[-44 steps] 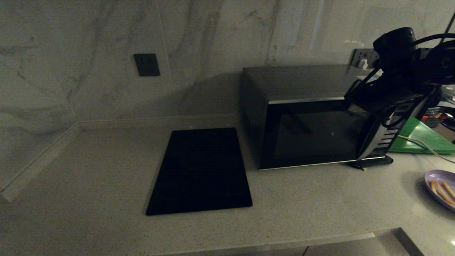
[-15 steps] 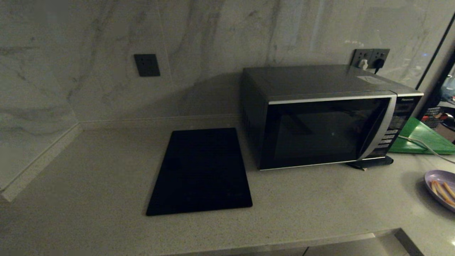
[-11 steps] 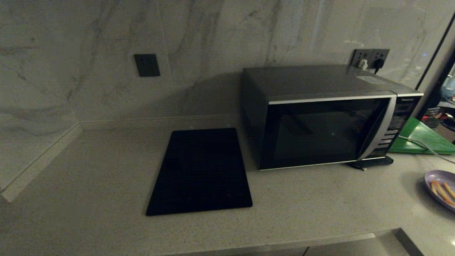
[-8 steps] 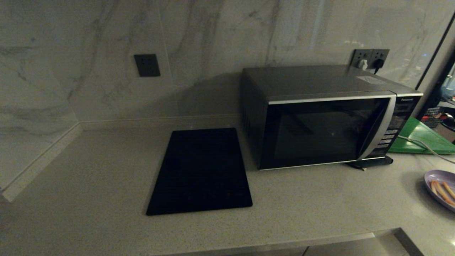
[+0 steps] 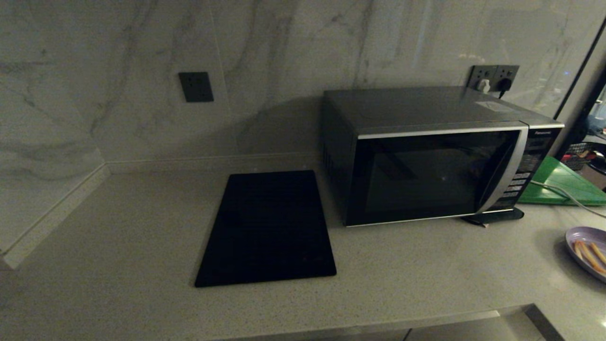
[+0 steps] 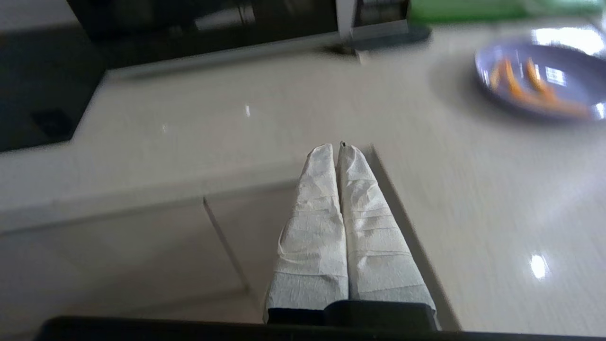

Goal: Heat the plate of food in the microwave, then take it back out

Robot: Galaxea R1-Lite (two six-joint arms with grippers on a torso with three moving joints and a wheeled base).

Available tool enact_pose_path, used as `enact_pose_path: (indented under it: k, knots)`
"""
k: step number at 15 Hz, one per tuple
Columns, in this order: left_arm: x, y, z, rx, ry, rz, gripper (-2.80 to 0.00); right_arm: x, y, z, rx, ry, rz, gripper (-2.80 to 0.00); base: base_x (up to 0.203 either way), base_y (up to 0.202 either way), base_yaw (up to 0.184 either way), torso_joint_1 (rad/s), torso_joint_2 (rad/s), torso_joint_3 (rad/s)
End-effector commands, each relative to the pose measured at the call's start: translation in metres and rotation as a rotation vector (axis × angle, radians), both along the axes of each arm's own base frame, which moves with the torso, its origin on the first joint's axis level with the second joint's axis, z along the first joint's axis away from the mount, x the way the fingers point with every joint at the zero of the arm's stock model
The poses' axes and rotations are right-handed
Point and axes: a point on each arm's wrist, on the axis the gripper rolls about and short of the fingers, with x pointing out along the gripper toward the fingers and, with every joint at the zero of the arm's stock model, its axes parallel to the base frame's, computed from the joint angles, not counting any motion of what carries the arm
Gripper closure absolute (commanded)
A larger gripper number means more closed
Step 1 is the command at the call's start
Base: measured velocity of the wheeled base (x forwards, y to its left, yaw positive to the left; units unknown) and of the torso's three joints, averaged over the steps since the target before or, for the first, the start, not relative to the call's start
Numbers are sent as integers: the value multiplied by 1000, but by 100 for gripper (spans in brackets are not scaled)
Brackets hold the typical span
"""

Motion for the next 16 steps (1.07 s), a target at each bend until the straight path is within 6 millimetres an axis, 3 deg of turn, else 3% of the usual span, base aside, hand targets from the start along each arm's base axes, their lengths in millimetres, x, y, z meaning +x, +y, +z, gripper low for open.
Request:
enact_pose_path:
  k: [1, 3, 16]
  knots:
    - [0, 0, 0, -1, 1, 1, 0, 5, 1, -7, -10, -23, 43, 0, 0, 0, 0, 0, 0, 0]
    - [0, 0, 0, -1, 1, 1, 0, 8, 2, -16, -33, 2, 76, 0, 0, 0, 0, 0, 0, 0]
    - [0, 0, 0, -1, 1, 1, 0, 8, 2, -15, 36, -18, 81, 0, 0, 0, 0, 0, 0, 0]
